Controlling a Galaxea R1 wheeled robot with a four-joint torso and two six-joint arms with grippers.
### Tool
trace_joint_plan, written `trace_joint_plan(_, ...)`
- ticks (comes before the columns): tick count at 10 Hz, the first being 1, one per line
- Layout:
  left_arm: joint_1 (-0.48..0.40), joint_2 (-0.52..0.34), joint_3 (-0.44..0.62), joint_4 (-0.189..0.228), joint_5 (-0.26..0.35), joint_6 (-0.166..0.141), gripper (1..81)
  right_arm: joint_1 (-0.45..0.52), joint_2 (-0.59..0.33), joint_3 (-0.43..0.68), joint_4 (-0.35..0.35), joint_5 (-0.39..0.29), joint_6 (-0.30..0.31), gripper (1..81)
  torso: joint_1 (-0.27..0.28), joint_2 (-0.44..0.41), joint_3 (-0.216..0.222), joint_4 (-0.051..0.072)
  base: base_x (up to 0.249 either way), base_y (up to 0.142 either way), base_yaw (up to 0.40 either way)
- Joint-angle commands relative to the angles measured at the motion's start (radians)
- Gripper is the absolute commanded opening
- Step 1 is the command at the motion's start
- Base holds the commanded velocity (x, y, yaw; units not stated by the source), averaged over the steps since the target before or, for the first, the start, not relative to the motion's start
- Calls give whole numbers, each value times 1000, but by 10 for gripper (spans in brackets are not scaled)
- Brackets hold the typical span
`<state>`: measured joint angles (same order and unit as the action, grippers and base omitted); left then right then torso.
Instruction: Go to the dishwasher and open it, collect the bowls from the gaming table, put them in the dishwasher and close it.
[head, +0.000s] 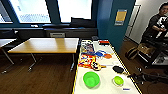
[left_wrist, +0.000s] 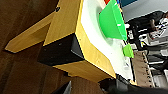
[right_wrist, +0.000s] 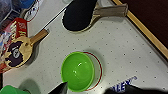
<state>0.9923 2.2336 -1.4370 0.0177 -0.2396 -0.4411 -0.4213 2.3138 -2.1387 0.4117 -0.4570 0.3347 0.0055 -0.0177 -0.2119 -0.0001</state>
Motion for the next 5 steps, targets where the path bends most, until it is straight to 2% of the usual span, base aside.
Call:
trace_joint_plan(1, -83, -23, 12, 5, 23, 4, 811, 138, 20, -19, 22, -34, -3, 811, 0, 0, 0, 0, 0, 0, 0)
trace_joint_plan(2, -83, -20, 7, 5, 23, 4, 811, 137, 38, -33, 22, -34, -3, 811, 0, 0, 0, 0, 0, 0, 0)
trace_joint_plan(3, -83, -18, 7, 5, 23, 4, 811, 137, 46, -41, 22, -34, -5, 811, 0, 0, -32, 0, 0, 0, 0)
trace_joint_plan(4, -83, -17, 6, 5, 23, 4, 811, 137, 48, -44, 22, -34, -5, 811, 0, 0, -118, 0, 0, 0, 0)
trace_joint_plan(5, -83, -15, 4, 5, 23, 4, 811, 138, 48, -44, 22, -34, -5, 811, 0, 0, -56, 0, 0, 0, 0)
